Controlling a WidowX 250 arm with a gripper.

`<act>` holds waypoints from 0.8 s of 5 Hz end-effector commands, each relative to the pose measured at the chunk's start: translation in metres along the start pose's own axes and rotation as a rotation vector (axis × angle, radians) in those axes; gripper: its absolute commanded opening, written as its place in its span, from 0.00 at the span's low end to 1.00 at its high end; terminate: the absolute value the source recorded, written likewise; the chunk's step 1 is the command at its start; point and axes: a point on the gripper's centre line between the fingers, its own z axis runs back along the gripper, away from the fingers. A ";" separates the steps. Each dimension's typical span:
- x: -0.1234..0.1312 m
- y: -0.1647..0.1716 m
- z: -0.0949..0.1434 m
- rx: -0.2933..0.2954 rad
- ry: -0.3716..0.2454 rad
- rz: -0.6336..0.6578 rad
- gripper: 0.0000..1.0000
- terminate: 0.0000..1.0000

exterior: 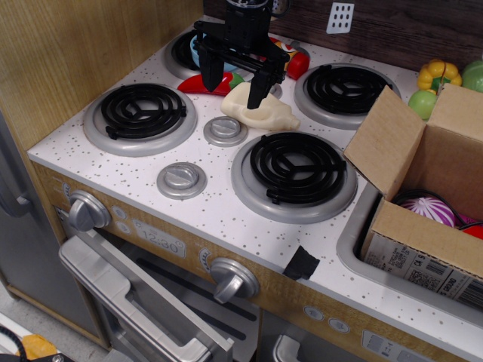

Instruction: Pick up bowl and put in small4fbox

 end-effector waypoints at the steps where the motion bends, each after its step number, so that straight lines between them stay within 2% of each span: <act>1: 0.000 0.000 0.000 0.000 0.000 0.000 1.00 0.00; 2: 0.022 0.016 0.002 0.061 -0.074 -0.127 1.00 0.00; 4: 0.052 0.042 0.006 0.235 -0.220 -0.321 1.00 0.00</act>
